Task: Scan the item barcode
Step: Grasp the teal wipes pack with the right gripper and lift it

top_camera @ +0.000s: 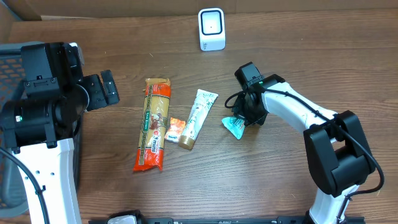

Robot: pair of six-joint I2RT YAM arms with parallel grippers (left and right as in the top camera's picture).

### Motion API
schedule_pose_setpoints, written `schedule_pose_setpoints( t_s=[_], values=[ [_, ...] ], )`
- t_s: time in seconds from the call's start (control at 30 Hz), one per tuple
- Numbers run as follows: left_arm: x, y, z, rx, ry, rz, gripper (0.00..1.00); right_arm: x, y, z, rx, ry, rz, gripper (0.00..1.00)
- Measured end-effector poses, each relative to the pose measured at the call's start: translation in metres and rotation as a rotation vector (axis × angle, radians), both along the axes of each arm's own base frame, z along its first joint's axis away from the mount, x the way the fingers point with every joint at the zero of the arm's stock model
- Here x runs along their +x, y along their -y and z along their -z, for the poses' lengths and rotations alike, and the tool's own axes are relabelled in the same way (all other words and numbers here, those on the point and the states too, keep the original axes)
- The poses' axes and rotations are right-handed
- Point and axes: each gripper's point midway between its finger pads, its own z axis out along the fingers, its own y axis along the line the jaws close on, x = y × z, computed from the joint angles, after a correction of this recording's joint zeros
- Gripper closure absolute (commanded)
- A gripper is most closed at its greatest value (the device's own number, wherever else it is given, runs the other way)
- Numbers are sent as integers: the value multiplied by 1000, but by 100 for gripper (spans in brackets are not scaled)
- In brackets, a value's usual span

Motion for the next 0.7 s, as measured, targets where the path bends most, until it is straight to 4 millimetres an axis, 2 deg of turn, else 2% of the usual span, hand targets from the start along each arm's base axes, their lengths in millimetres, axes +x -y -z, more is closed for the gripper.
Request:
schedule_pose_setpoints(
  t_s=[0.13,0.2,0.3,0.5,0.6,0.7],
  values=[
    [0,0,0,0,0,0,0,-11,6,-4,-5,-49,-95,85],
    [0,0,0,0,0,0,0,-16,5,-13,20,-72,-191,85],
    [0,0,0,0,0,0,0,-17,-8,-40,117,-56,-345,85],
    [0,0,0,0,0,0,0,-20,-66,-118,540,113,-649,85],
    [0,0,0,0,0,0,0,-23,-70,-139,708,147,-692,85],
    [0,0,0,0,0,0,0,-17,-63,-156,828,191,-687,85]
  ],
)
